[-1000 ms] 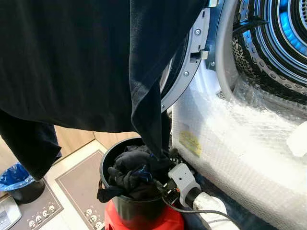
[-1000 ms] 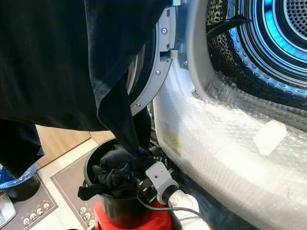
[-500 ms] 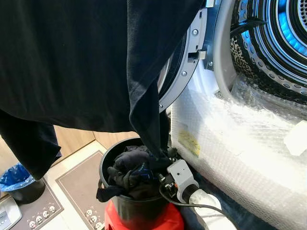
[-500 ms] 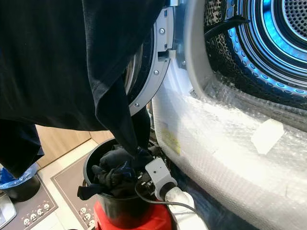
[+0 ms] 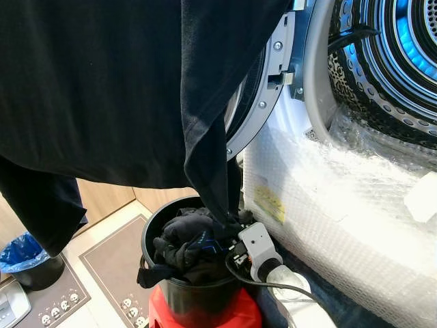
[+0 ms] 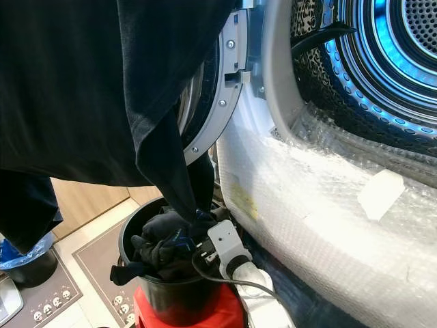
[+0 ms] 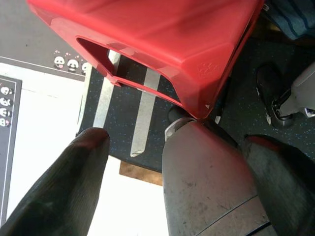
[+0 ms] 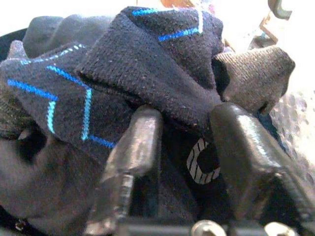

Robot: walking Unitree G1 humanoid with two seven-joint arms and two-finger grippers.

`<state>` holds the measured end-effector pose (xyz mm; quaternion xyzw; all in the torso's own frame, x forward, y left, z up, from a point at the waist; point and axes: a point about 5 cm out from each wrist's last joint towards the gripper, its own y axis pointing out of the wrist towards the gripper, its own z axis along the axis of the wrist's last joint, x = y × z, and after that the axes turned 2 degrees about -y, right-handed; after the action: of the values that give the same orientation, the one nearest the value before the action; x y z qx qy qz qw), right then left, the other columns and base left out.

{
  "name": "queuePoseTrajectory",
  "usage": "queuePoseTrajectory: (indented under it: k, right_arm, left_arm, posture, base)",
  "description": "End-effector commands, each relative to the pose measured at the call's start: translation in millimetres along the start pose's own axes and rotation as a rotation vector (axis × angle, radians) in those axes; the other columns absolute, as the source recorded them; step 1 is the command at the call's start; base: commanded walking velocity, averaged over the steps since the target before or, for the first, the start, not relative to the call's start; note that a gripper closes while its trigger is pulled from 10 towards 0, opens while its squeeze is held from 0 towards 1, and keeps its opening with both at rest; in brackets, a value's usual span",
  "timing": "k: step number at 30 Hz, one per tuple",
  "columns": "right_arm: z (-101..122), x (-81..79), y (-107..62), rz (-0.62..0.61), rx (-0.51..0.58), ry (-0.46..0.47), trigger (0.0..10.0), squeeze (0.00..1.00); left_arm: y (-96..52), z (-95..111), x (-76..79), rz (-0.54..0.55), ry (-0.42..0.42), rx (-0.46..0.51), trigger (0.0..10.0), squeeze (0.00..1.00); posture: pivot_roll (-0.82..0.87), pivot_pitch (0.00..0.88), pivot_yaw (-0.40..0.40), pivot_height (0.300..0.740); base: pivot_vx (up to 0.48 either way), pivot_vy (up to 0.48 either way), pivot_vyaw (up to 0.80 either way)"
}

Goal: Clothes washing

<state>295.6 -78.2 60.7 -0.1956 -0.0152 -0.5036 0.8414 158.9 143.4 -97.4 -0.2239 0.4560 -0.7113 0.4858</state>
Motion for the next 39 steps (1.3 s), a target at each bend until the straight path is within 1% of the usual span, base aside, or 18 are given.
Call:
queuePoseTrajectory:
  k: [1,6,17,22,24,25,27,29,30,32,33,34,36,39]
  right_arm:
    - [3,0.0,3.4,-0.009,-0.004,-0.001,0.0,0.00]
    - [5,-1.3,4.1,-0.003,0.002,-0.001,0.0,0.00]
    - [6,1.0,3.4,0.008,0.011,-0.002,0.0,0.00]
    - [9,4.7,-9.2,0.146,0.087,0.021,0.0,0.00]
    - [10,5.6,-12.1,0.174,0.102,0.024,0.0,0.00]
    - [13,6.2,-17.7,0.228,0.137,0.024,0.0,0.00]
    - [18,8.5,-25.2,0.306,0.170,0.051,0.0,0.00]
    - [22,8.3,-33.3,0.384,0.210,0.038,0.0,0.00]
    - [23,8.0,-36.9,0.418,0.224,0.036,3.4,0.00]
    - [24,8.9,-39.0,0.428,0.234,0.038,3.4,0.00]
    - [24,9.2,-42.6,0.468,0.241,0.049,10.0,0.00]
    - [23,8.8,-44.4,0.497,0.241,0.057,10.0,0.00]
    - [24,10.7,-48.1,0.507,0.265,0.022,10.0,0.00]
    - [26,10.1,-52.6,0.554,0.273,0.055,10.0,0.00]
  left_arm:
    - [-2.1,-16,4.5,-0.011,0.011,-0.067,10.0,0.00]
    - [-2.9,-19,4.8,-0.012,0.009,-0.073,10.0,0.00]
    - [-3.4,-21,5.5,-0.013,0.009,-0.078,10.0,0.00]
    - [-3.8,-23,6.4,-0.016,0.020,-0.084,10.0,0.00]
    - [-3.8,-23,6.5,-0.016,0.021,-0.084,10.0,0.00]
    - [-3.8,-23,6.6,-0.017,0.023,-0.085,10.0,0.00]
    - [-3.8,-23,6.4,-0.017,0.025,-0.085,10.0,0.00]
    - [-3.8,-23,6.4,-0.017,0.027,-0.086,10.0,0.00]
    - [-3.8,-23,6.4,-0.017,0.028,-0.086,10.0,0.00]
    - [-3.8,-23,6.4,-0.017,0.028,-0.086,10.0,0.00]
    - [-3.9,-24,6.4,-0.017,0.029,-0.087,10.0,0.00]
    - [-3.9,-24,6.3,-0.017,0.030,-0.088,10.0,0.00]
    - [-3.9,-24,6.2,-0.015,0.036,-0.091,10.0,0.00]
    - [-3.9,-24,6.3,-0.016,0.038,-0.091,10.0,0.00]
  posture:
    - [-0.06,0.000,0.027,0.740]
    - [-0.06,0.000,0.025,0.740]
    - [-0.06,0.000,0.023,0.740]
    - [-0.07,0.000,0.030,0.740]
    - [-0.07,0.000,0.030,0.740]
    - [-0.07,0.000,0.030,0.740]
    - [-0.08,0.000,0.032,0.740]
    - [-0.08,0.000,0.032,0.740]
    - [-0.08,0.000,0.032,0.740]
    - [-0.08,0.000,0.033,0.740]
    - [-0.08,0.000,0.033,0.740]
    - [-0.08,0.000,0.033,0.740]
    - [-0.08,0.000,0.034,0.740]
    - [-0.08,0.000,0.034,0.740]
  base:
    - [0.000,0.000,0.00]
    - [0.000,0.000,0.00]
    - [0.000,0.000,0.00]
    - [0.000,0.000,0.00]
    - [0.000,0.000,0.00]
    - [0.000,0.000,0.00]
    - [0.000,0.000,0.00]
    - [0.000,0.000,0.00]
    - [0.000,0.000,0.00]
    - [0.000,0.000,0.00]
    - [0.000,0.000,0.00]
    - [0.000,0.000,0.00]
    - [0.000,0.000,0.00]
    - [0.000,0.000,0.00]
